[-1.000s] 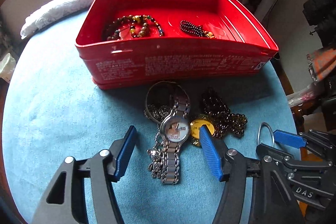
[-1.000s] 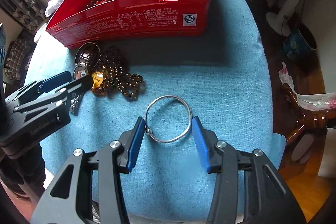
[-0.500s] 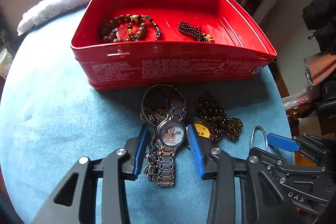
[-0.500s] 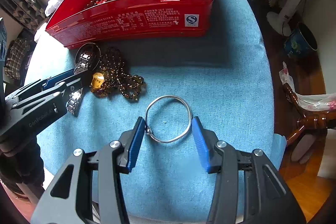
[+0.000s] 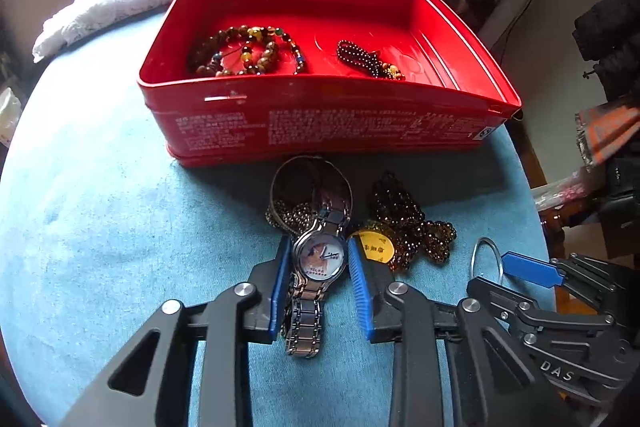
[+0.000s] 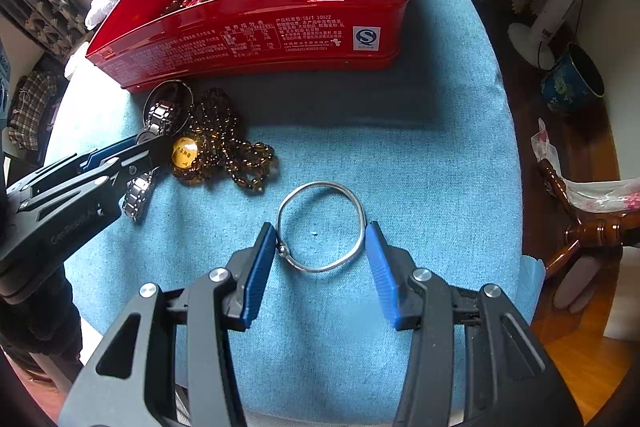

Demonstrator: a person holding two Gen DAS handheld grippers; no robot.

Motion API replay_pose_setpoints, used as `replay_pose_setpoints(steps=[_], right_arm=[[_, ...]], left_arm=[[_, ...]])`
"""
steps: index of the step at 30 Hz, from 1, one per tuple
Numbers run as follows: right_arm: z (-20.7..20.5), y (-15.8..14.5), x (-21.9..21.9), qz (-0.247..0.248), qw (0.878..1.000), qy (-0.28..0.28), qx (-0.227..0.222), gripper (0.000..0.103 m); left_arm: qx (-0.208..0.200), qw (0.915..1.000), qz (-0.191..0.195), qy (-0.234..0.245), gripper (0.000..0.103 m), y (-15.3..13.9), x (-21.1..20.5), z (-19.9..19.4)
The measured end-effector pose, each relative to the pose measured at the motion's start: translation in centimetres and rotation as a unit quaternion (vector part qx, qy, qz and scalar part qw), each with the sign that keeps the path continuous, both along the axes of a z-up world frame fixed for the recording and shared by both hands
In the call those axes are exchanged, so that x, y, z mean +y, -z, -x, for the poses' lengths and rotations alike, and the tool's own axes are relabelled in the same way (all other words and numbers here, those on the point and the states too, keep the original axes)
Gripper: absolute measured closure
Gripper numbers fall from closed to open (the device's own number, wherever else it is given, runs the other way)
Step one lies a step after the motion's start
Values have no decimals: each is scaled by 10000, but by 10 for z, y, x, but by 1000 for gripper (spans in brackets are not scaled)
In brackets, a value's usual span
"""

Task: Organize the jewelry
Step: 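Close the right tool on the silver bangle while the left tool grasps the silver wristwatch, then carry the bangle and watch into the red tin and open both tools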

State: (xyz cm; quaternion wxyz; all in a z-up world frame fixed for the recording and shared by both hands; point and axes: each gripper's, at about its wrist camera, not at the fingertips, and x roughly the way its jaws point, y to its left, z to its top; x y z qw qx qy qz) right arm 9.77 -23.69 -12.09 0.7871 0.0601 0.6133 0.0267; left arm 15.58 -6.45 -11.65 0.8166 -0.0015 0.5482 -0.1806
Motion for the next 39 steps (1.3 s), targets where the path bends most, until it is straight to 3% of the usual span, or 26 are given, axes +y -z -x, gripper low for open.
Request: replay_pose_setpoints(steps=[17, 39], right_arm=[[8, -4, 15, -31, 9999, -97, -18, 58], [24, -39, 9, -104, 9990, -128, -404, 59]], left_arm=[[-172, 9997, 180, -59, 75, -26, 18, 26], [-513, 9962, 639, -286, 75, -71, 56, 46]])
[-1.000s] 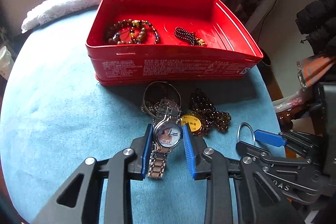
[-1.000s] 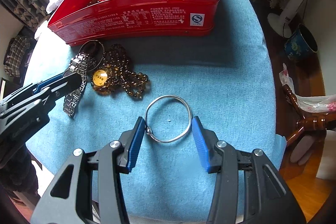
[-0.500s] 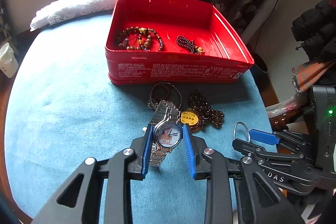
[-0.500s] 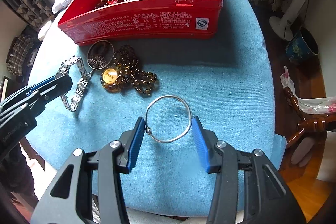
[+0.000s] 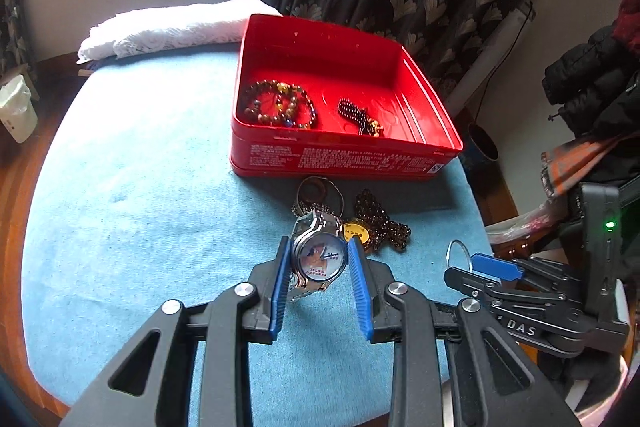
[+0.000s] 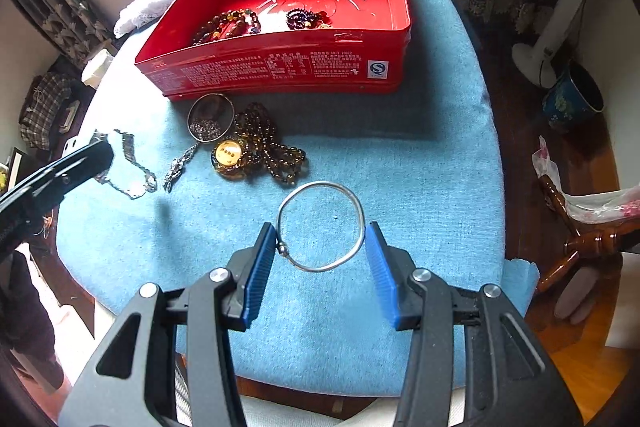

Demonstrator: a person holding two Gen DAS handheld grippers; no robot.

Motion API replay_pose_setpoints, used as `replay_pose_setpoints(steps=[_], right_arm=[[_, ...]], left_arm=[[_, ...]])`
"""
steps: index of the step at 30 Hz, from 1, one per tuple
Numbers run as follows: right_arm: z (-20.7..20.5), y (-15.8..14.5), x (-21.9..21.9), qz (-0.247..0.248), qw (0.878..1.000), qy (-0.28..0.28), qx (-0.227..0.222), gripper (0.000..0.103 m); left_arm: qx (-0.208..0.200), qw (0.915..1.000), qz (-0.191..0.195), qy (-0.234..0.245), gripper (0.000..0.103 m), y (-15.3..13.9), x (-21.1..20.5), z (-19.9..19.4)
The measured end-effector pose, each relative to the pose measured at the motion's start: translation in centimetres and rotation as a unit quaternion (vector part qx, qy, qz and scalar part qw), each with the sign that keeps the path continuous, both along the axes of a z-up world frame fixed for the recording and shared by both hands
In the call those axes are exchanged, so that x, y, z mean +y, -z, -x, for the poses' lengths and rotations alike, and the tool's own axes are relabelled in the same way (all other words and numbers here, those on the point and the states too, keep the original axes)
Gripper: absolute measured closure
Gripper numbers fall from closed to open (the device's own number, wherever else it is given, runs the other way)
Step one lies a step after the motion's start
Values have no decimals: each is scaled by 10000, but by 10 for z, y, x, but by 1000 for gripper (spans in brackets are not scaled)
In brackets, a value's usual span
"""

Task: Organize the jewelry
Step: 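Carry the bangle and watch into the red tin and open both tools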

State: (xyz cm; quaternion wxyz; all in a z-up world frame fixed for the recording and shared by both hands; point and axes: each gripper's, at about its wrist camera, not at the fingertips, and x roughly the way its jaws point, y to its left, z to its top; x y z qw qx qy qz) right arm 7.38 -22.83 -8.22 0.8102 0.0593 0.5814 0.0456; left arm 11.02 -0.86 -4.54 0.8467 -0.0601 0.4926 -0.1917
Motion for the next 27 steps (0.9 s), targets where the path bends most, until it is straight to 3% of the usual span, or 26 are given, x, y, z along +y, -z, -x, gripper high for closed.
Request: replay_pose_setpoints(steps=[12, 21, 27], right_arm=[[-2, -11, 6, 15, 9999, -81, -121, 59], [-19, -34, 12, 36, 9990, -224, -395, 58], [-41, -58, 9, 83, 9970, -297, -709, 58]], left_arm=[[-253, 9992, 91, -301, 75, -23, 28, -5], [-352, 9987, 244, -278, 75, -32, 20, -17], [-661, 9970, 340, -210, 75, -51, 7, -38]])
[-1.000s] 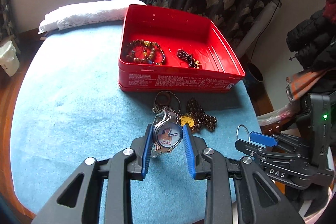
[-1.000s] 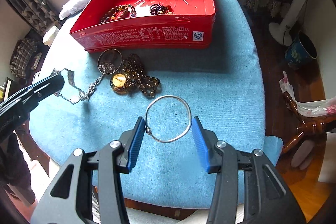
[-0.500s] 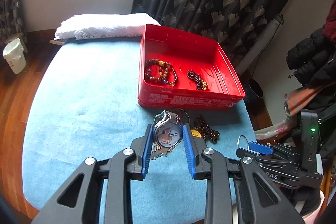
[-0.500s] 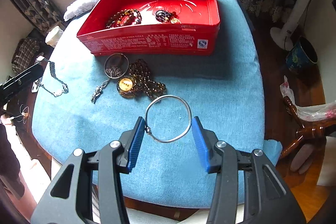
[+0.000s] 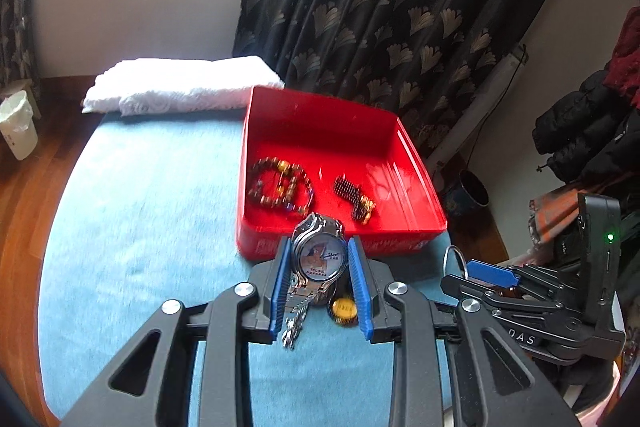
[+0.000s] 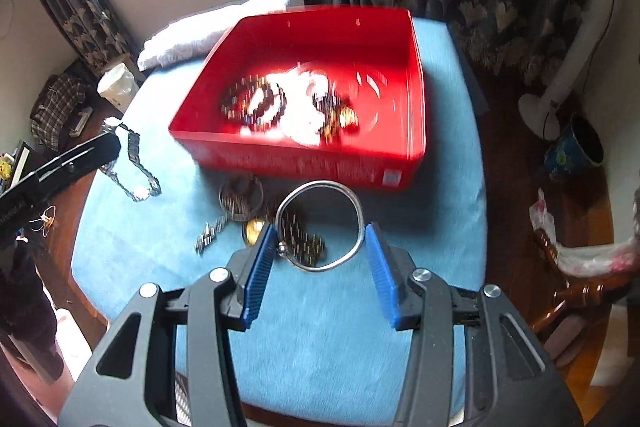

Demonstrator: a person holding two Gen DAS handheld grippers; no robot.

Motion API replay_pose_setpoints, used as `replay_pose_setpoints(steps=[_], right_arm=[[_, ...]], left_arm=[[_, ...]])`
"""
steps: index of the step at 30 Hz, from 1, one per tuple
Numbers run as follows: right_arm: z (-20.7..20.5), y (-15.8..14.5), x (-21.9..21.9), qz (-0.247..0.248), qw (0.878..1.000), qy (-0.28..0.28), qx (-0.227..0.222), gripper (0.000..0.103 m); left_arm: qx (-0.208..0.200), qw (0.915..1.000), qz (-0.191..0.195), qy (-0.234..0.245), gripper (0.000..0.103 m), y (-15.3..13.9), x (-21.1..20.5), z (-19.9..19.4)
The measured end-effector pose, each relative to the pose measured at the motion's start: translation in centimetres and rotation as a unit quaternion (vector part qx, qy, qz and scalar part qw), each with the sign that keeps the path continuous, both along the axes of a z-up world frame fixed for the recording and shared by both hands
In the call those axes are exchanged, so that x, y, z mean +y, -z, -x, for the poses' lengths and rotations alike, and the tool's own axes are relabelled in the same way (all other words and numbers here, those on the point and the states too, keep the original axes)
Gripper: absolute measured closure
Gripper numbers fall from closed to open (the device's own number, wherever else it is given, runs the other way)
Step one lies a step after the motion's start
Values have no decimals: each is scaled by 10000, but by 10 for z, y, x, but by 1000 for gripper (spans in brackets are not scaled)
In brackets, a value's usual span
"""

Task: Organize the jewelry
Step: 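Carry the bangle and watch into the red tin and open both tools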

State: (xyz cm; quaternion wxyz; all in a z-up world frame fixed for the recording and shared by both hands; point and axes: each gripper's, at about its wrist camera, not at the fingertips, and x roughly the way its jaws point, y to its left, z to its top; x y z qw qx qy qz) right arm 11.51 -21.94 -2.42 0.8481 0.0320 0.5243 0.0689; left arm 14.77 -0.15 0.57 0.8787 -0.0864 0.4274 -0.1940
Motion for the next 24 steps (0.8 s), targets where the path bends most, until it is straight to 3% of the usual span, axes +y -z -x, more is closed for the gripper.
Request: replay_pose_setpoints(steps=[6, 10, 24], right_arm=[[-47, -15, -2, 30, 9998, -53, -178, 58], [-78, -14, -1, -54, 9997, -132, -209, 58], [-137, 44, 14, 180, 9991, -262, 275, 58]], left_arm=[[-275, 9996, -55, 26, 75, -13, -18, -40], [-110, 9999, -51, 62, 75, -1, -30, -74], [522, 9981, -328, 68, 75, 60, -51, -132]])
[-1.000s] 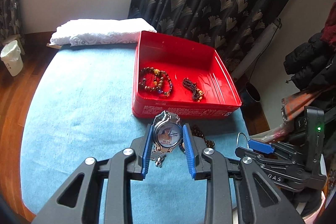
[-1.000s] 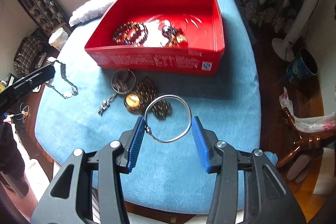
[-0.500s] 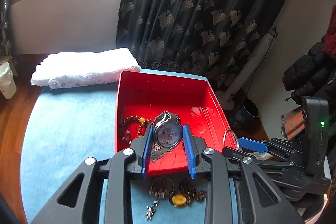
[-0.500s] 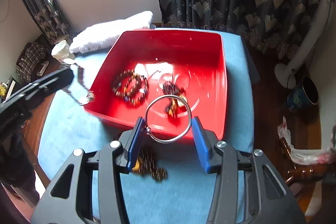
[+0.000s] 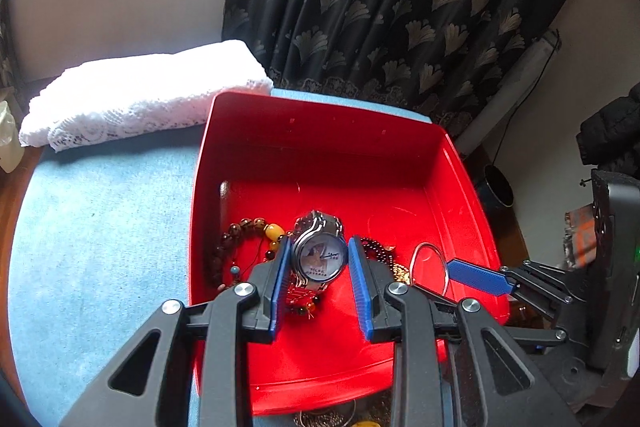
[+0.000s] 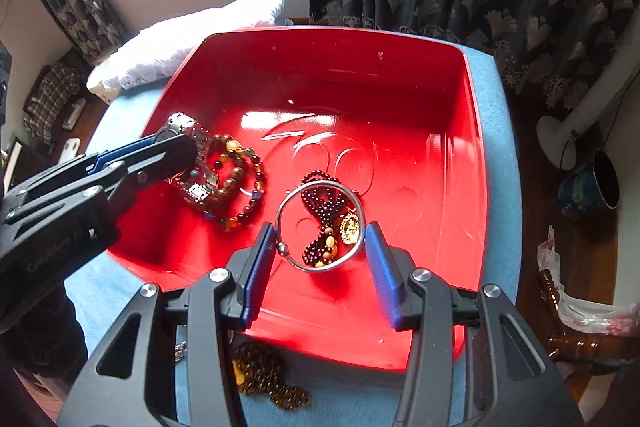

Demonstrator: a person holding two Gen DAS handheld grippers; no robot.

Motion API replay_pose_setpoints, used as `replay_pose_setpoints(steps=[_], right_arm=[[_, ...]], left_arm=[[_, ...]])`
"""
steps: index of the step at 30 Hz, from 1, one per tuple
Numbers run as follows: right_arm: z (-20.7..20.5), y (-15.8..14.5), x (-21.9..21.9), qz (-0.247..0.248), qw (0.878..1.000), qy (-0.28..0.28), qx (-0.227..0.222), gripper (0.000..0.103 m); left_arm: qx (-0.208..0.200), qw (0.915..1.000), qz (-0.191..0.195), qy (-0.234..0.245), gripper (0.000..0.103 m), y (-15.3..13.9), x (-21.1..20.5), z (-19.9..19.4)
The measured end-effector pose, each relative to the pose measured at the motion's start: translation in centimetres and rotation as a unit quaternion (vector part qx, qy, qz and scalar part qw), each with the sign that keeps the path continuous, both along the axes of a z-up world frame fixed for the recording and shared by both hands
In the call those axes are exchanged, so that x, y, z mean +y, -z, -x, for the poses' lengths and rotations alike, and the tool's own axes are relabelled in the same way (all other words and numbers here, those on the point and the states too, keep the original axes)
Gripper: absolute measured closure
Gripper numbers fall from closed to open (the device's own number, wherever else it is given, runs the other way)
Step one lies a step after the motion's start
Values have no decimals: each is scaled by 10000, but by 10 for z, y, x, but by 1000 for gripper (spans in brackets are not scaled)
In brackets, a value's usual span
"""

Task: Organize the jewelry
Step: 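Carry the bangle and watch into the red tin and open both tools, then withdraw both tools from the tin back over the remaining jewelry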

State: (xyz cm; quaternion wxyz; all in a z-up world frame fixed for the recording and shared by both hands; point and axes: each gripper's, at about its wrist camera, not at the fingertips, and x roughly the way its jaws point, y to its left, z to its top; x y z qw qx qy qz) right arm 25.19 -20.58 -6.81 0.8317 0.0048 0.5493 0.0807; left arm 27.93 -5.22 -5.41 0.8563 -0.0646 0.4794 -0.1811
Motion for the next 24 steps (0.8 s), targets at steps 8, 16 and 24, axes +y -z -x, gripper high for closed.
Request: replay_pose_setpoints(steps=[8, 16, 24], right_arm=[[-3, 17, 10, 361, 9992, -138, 36, 54], [9, 4, -3, 272, 9994, -5, -191, 50], [46, -23, -20, 119, 9980, 117, -611, 30]], left_arm=[[217, 9998, -39, -15, 74, 14, -1, -6], [26, 10000, 38, 4, 60, -2, 3, 4], [-283, 9993, -54, -244, 38, -27, 20, 33]])
